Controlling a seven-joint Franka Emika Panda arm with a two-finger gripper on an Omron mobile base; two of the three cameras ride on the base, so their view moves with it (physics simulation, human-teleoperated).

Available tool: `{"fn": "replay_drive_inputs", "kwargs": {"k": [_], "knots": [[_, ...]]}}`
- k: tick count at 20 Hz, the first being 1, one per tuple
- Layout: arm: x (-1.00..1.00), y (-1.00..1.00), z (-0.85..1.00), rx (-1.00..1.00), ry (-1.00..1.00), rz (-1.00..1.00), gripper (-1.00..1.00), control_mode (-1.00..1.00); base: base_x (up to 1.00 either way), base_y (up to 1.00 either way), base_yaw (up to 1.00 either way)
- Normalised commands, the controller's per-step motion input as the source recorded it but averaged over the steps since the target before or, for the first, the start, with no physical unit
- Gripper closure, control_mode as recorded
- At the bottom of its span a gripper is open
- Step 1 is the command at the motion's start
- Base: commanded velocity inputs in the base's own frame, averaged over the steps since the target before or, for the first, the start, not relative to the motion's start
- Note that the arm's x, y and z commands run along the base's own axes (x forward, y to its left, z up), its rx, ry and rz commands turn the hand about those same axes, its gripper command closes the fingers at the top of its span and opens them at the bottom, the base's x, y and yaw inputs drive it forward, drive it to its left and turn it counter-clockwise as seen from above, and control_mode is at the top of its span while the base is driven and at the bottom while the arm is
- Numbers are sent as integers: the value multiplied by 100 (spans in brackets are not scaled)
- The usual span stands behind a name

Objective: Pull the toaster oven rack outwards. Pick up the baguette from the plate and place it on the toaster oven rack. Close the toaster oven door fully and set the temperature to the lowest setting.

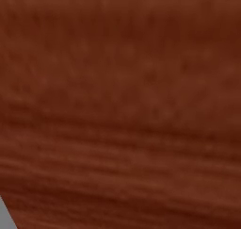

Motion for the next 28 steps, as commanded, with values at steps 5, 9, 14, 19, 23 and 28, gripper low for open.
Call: {"fn": "replay_drive_inputs", "kwargs": {"k": [5, 9, 14, 19, 23, 28], "knots": [[11, -26, -4, -4, 0, 8, 100, -100, 0, 0, 0], [5, -26, -7, -1, 0, 6, 100, -100, 0, 0, 0], [25, -8, -30, 0, -2, 0, 100, -100, 0, 0, 0], [33, 0, -13, 0, 0, 0, 100, -100, 0, 0, 0], [26, 0, 0, -1, -3, 0, 100, -100, 0, 0, 0], [40, 0, 0, -2, -6, 0, 100, -100, 0, 0, 0]]}}
